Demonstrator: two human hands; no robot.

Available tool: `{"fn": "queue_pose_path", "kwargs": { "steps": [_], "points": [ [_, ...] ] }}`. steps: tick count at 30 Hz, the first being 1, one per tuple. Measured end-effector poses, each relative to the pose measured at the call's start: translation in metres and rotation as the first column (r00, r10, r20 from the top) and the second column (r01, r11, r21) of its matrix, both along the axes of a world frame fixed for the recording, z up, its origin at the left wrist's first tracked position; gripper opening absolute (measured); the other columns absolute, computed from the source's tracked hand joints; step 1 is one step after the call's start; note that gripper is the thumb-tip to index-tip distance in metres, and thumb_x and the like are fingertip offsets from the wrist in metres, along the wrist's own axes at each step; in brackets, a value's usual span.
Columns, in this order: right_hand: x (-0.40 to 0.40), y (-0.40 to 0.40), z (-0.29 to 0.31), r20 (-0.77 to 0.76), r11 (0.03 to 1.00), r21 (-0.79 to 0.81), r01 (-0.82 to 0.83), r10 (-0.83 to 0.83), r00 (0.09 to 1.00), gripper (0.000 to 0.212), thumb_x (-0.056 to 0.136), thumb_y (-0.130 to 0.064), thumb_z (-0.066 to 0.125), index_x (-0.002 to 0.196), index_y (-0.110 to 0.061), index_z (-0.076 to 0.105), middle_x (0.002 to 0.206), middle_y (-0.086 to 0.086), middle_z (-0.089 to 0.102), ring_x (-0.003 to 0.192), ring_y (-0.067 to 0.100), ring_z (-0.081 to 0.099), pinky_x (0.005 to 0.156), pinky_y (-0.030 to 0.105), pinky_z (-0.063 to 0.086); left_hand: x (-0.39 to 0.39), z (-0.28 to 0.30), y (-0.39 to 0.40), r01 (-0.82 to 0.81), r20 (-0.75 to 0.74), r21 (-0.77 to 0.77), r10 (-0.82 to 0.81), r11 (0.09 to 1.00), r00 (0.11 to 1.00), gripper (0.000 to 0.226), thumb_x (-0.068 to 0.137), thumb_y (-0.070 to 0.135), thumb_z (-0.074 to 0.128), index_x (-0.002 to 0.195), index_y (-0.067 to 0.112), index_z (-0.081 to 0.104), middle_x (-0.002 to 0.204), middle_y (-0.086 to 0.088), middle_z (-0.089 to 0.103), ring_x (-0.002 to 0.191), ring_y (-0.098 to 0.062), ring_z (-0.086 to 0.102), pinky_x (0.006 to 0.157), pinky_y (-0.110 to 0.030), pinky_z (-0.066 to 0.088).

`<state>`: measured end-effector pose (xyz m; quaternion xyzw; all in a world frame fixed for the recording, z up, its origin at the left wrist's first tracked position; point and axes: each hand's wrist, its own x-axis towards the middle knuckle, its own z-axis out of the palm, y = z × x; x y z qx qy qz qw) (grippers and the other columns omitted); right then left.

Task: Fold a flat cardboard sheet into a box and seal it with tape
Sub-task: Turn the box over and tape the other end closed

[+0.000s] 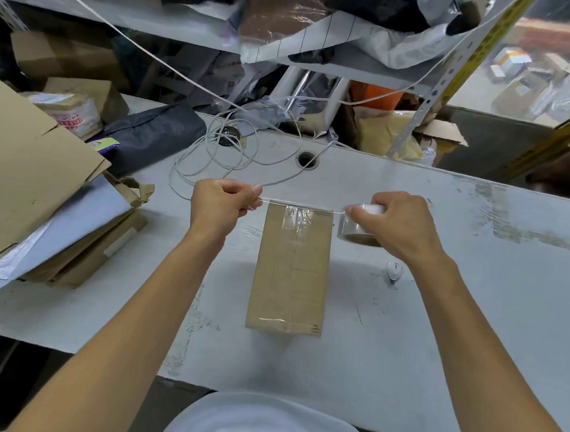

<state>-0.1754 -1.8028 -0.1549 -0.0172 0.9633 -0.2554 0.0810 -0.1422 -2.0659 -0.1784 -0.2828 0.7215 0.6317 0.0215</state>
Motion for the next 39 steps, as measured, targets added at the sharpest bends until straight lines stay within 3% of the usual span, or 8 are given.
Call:
{"fn": "queue_pose_path", "kwargs": {
  "steps": [5,13,18,25,29,33,36,39],
  "points": [
    [-0.009,-0.005,-0.011,0.020,0.989,0.139,0.055,-0.058,0.998,0.071,0.064,-0.088,0.057,0.059,-0.017,0.061,0.055,0.000,0.056,0.059,0.020,0.057,0.054,0.036,0.047,-0.009,-0.008,0.000,0.003,0.015,0.002,-0.003,1.000,1.000,0.012,0.086,0.020,0.077,0.076,0.013,0.075,0.066,0.002,0.074,0.065,-0.005,0.068,0.065,-0.016,0.054],
    [-0.011,-0.006,-0.025,0.192,0.988,0.115,0.099,-0.119,0.974,0.091,0.058,-0.089,0.061,0.066,0.001,0.055,0.053,0.010,0.050,0.049,0.031,0.057,0.049,0.043,0.046,-0.009,-0.034,0.008,-0.021,0.043,-0.007,0.021,1.000,0.999,0.010,0.083,0.021,0.079,0.073,0.019,0.076,0.070,0.005,0.075,0.073,-0.011,0.068,0.077,-0.027,0.056],
    [-0.008,-0.005,-0.030,0.245,0.992,0.076,0.100,-0.116,0.962,0.088,0.059,-0.085,0.065,0.067,0.001,0.053,0.054,0.014,0.049,0.049,0.034,0.056,0.048,0.044,0.045,-0.003,-0.051,0.017,-0.118,0.175,0.091,0.101,0.989,0.979,0.029,0.083,0.034,0.079,0.102,0.020,0.063,0.096,-0.005,0.061,0.081,-0.012,0.062,0.085,-0.034,0.055],
    [-0.006,-0.004,-0.035,0.263,0.994,0.021,0.103,-0.105,0.959,0.086,0.060,-0.084,0.066,0.064,0.000,0.047,0.052,0.004,0.041,0.047,0.021,0.041,0.049,0.033,0.032,0.019,-0.019,0.048,0.002,-0.009,-0.270,-0.005,0.963,1.000,0.013,0.097,0.030,0.059,0.105,0.025,0.069,0.106,0.010,0.068,0.094,0.000,0.062,0.082,-0.012,0.045],
    [-0.005,-0.005,-0.035,0.282,0.993,-0.030,0.115,-0.102,0.954,0.076,0.062,-0.078,0.069,0.055,-0.009,0.039,0.052,0.001,0.037,0.048,0.019,0.036,0.052,0.032,0.028,0.035,-0.016,0.054,0.170,0.067,-0.413,-0.157,0.895,0.985,0.041,0.097,0.035,0.058,0.137,0.027,0.056,0.125,0.011,0.064,0.116,-0.011,0.059,0.103,-0.029,0.046],
    [-0.004,-0.006,-0.035,0.290,0.991,-0.075,0.110,-0.084,0.953,0.071,0.063,-0.075,0.071,0.054,-0.015,0.034,0.052,-0.001,0.034,0.050,0.018,0.032,0.053,0.032,0.024,0.035,-0.013,0.050,0.230,0.110,-0.384,-0.203,0.894,0.973,0.022,0.101,0.034,0.051,0.121,0.037,0.059,0.091,0.026,0.064,0.089,0.003,0.061,0.077,-0.002,0.040],
    [-0.004,-0.005,-0.037,0.285,0.991,-0.082,0.106,-0.078,0.955,0.072,0.063,-0.076,0.071,0.054,-0.014,0.036,0.052,0.000,0.034,0.050,0.017,0.033,0.053,0.032,0.025,0.038,-0.014,0.050,0.312,0.254,-0.357,-0.230,0.880,0.940,0.027,0.103,0.048,0.040,0.096,0.031,0.060,0.081,0.021,0.059,0.089,-0.011,0.061,0.063,-0.008,0.036],
    [-0.003,-0.003,-0.041,0.276,0.990,-0.092,0.102,-0.073,0.958,0.073,0.061,-0.078,0.070,0.055,-0.013,0.039,0.052,0.001,0.037,0.050,0.018,0.035,0.052,0.033,0.027,0.043,-0.017,0.051,0.274,0.301,-0.359,-0.167,0.892,0.939,0.052,0.099,0.055,0.044,0.136,0.019,0.052,0.140,0.003,0.056,0.135,-0.021,0.046,0.103,-0.020,0.039]
  ]
}}
